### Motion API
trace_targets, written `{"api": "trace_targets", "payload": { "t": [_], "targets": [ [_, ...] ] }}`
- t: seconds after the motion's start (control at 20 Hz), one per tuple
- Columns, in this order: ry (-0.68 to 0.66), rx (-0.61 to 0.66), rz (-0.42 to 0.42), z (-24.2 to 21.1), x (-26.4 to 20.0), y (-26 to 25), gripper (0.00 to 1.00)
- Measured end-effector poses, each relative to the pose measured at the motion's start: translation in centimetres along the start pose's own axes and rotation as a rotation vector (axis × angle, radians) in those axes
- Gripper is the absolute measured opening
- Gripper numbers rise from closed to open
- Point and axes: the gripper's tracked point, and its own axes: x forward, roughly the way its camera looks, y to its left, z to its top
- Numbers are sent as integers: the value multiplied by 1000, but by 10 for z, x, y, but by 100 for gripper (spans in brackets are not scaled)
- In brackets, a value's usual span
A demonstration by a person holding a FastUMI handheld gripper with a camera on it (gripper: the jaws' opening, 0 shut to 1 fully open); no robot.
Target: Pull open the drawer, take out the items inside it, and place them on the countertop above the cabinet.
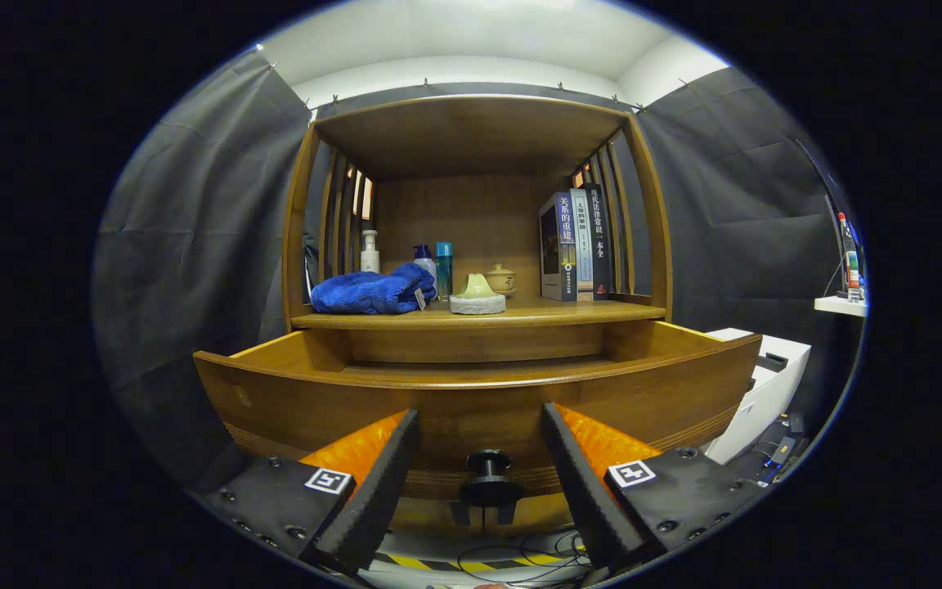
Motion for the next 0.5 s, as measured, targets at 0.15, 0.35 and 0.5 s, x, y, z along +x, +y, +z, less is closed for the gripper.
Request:
{"api": "trace_targets", "payload": {
  "t": [0.15, 0.35, 0.5],
  "targets": [
    [-8, -2, -5, 8, 25, 1, 99],
    [-7, -10, -7, 8, 57, 3, 98],
    [-12, -11, -6, 10, 77, 3, 98]
  ]
}}
